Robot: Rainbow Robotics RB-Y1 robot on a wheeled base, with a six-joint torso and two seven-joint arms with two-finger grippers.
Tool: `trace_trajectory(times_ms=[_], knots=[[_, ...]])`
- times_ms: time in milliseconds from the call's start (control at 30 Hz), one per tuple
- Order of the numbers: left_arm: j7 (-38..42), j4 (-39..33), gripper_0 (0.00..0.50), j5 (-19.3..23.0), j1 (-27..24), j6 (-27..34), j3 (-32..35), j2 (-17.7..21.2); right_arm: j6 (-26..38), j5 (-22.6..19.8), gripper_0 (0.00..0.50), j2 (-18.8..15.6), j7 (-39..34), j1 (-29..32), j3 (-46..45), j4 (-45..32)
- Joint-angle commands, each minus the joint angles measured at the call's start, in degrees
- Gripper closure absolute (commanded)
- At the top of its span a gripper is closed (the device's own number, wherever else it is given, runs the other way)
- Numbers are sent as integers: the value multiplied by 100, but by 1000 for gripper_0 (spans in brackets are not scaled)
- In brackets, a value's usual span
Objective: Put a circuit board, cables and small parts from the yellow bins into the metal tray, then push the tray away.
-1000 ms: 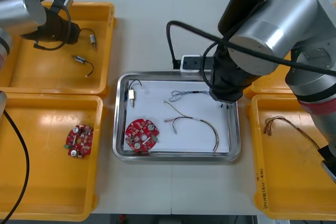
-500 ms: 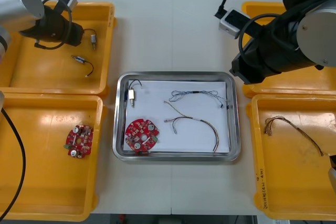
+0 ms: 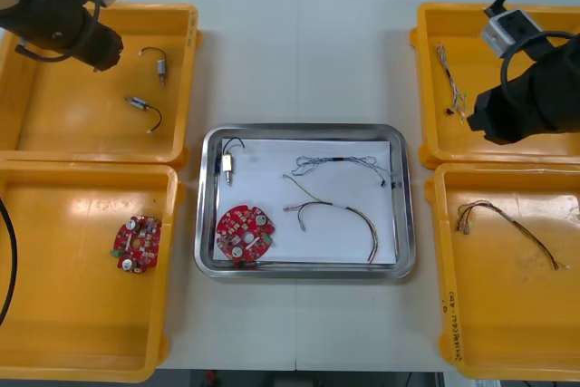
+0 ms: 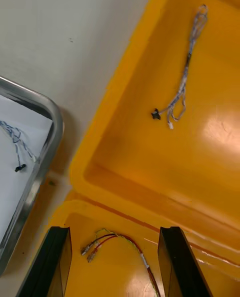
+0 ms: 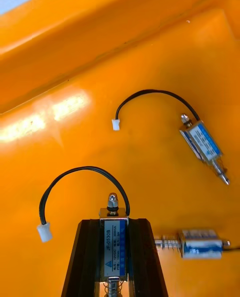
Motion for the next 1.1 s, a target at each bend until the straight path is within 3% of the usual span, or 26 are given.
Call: trace_trajectory(times_ms=[33, 200, 567, 1100], knots=[[726, -851, 500, -400, 64, 702, 104, 273, 18, -104, 0, -365, -145, 378, -640, -216], [1491, -1616, 499, -444, 108, 1511, 16, 255, 18, -157, 0, -471, -171, 729, -1088, -216], [3302, -3742, 499, -400, 714, 2363, -441, 211, 18, -324, 0, -506, -145, 1230, -1729, -233], [5130, -5368, 499, -400, 767, 3348, -819, -510, 18, -544, 0, -497, -13, 1520, -2107, -233]])
